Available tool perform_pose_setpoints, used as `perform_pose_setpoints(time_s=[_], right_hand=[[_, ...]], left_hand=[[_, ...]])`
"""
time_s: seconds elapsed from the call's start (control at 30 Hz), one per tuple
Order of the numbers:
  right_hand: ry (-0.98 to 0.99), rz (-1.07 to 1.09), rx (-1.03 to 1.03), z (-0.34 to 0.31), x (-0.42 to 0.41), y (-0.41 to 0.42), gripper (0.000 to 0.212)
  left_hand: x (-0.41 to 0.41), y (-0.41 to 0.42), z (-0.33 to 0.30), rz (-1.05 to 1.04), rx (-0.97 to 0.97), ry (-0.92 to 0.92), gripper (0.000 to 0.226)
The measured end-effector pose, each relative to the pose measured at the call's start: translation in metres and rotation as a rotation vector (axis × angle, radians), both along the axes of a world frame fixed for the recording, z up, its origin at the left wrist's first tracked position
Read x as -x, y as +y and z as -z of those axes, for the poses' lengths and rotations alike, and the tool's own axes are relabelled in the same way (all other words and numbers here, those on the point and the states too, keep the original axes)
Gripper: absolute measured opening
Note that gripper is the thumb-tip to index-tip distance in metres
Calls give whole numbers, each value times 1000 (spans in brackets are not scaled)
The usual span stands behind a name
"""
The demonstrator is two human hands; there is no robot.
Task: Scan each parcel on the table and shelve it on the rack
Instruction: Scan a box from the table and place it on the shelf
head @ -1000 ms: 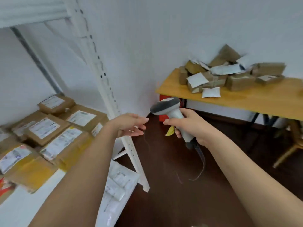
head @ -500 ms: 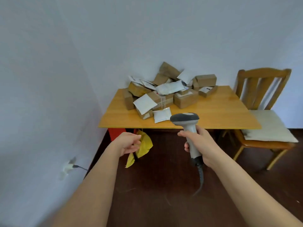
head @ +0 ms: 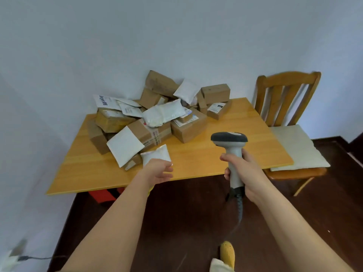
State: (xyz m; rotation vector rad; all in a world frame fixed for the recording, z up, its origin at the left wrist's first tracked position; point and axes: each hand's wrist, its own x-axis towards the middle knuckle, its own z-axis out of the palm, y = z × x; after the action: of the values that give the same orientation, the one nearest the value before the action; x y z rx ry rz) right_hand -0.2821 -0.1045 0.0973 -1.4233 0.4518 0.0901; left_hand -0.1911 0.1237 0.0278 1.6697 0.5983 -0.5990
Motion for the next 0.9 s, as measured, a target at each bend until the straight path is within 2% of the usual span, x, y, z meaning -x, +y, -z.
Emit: perform_pose_setpoints(time_s=[0.2, 0.3, 0.47, 0.6, 0.73, 0.8, 0.9], right_hand=[[14, -81, 18, 11, -113, -70, 26], [20, -109, 43, 10, -168, -99, 27], [53, -140, -10, 19, -244, -103, 21], [103, -175, 19, 37, -290, -97, 23], [159, -124, 22, 49, -329, -91, 21], [182, -125, 20, 51, -349, -88, 22], [189, -148, 34, 58, -373, -87, 18]], left_hand=[[-114, -71, 32, -161, -42, 30, 28], [-160, -102, 39, -245, -27, -55, 23], [-220, -111, 54, -363, -45, -88, 19], [-278, -106, 77, -428, -55, -35, 30], [-324, -119, 96, -464, -16, 3, 58], [-342, -126, 100, -545, 39, -18, 60], [-355, -135, 100, -634, 41, 46, 62]])
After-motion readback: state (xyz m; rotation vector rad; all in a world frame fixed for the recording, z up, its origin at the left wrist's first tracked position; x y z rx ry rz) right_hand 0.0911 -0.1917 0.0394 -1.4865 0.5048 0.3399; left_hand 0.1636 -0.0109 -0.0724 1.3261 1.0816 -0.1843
